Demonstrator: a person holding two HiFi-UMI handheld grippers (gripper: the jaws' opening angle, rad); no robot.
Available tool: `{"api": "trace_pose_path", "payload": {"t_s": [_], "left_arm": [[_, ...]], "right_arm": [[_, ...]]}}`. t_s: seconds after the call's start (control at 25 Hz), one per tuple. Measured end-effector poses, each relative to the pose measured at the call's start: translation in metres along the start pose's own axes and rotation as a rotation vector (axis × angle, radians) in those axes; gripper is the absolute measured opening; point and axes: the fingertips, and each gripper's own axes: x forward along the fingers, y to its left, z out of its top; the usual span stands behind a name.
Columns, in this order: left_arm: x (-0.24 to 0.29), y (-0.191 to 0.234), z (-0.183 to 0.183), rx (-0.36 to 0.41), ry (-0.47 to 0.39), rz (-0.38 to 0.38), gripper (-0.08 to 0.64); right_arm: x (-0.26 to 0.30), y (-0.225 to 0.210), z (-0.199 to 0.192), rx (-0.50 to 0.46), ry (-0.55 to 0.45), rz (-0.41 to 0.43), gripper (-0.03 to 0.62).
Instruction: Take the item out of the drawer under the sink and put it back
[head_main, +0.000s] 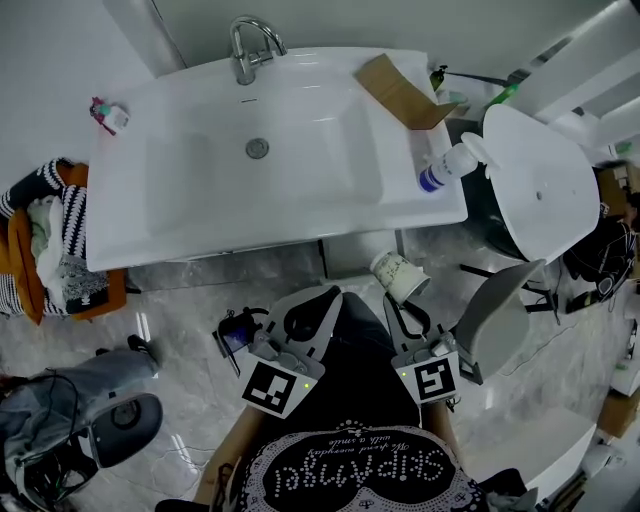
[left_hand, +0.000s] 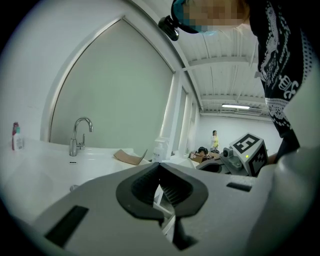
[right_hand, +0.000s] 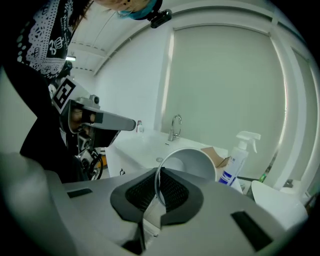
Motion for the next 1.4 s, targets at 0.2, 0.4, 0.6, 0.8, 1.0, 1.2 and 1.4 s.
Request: {"api": "trace_pose_path", "payload": {"t_s": [0.2, 0.4, 0.6, 0.8, 1.0, 1.2, 1.4], "left_arm": [[0.012, -0.005, 0.0, -0.032, 0.009, 0.04, 0.0], [0.022, -0.009, 0.002, -0.063, 0.015, 0.083, 0.0], [0.03, -0.02, -0.001, -0.076, 0.028, 0.12, 0.0], [0.037, -0.03, -0.008, -0.061, 0.015, 0.155, 0.0], [0.038, -0.035, -0.001, -0.027, -0.002, 0.169, 0.0], [0.038, -0.035, -0.001, -0.017, 0.004, 0.184, 0.0], [0.037, -0.036, -0.003, -0.029, 0.015, 0.188, 0.0]], "right_arm": [[-0.007, -0.014, -0.016, -0.039, 0.046, 0.029, 0.023], [-0.007, -0.026, -0.02, -0.081, 0.068, 0.067, 0.025], [-0.01, -0.036, -0.032, -0.147, 0.09, 0.102, 0.023], [-0.008, -0.046, -0.054, -0.249, 0.11, 0.146, 0.023], [-0.004, -0.048, -0.076, -0.318, 0.155, 0.195, 0.023], [0.008, -0.055, -0.11, -0.339, 0.199, 0.211, 0.023], [0.016, -0.054, -0.126, -0.361, 0.24, 0.24, 0.024]]}}
